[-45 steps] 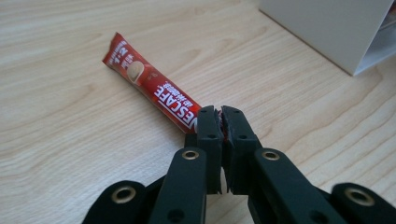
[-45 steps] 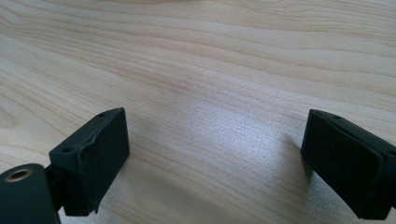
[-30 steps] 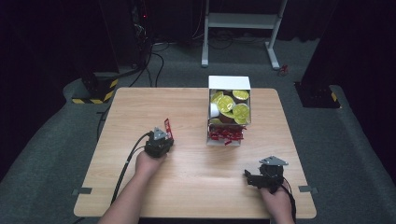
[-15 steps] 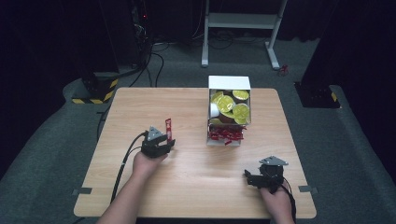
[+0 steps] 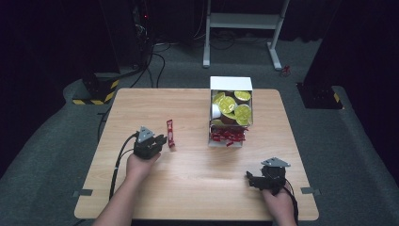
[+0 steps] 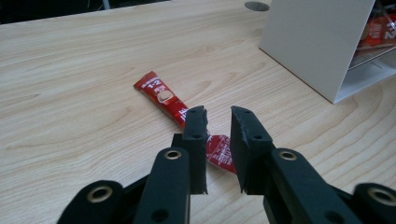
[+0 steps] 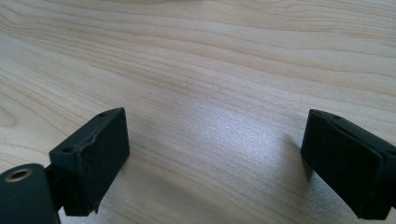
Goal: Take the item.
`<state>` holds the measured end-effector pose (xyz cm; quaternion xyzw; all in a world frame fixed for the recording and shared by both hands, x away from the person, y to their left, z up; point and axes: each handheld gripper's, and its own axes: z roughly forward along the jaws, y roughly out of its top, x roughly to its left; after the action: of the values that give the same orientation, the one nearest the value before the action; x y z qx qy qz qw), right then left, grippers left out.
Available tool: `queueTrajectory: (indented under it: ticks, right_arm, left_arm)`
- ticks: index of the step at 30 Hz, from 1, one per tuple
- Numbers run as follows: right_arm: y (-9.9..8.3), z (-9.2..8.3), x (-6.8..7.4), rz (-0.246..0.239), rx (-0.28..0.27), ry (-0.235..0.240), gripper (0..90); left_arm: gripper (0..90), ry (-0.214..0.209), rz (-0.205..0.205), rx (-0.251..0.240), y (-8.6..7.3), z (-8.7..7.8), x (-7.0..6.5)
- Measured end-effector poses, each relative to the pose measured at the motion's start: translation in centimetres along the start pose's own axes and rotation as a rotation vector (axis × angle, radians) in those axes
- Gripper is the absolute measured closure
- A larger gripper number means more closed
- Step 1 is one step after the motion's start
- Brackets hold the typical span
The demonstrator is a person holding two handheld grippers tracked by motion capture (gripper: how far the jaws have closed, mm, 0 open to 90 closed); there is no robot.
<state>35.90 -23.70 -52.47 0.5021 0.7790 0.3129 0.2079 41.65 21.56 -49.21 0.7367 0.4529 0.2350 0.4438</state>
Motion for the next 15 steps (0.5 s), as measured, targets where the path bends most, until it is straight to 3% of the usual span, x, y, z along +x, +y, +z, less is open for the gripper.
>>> queueTrajectory:
  ticks: [4, 8, 15]
  right_arm:
    - [0.0, 0.0, 0.0, -0.002, 0.001, 0.001, 7.7]
    - [0.0, 0.0, 0.0, -0.001, 0.002, 0.001, 7.6]
    - [0.0, 0.0, 0.0, 0.001, 0.001, 0.001, 7.6]
  left_arm:
    - [73.5, 0.006, 0.004, 0.009, -0.3, -0.6, 0.3]
    - [67.8, 0.045, 0.021, 0.02, -0.6, -1.6, 0.6]
    - [58.1, 0.045, 0.021, 0.043, -1.4, -3.5, 1.3]
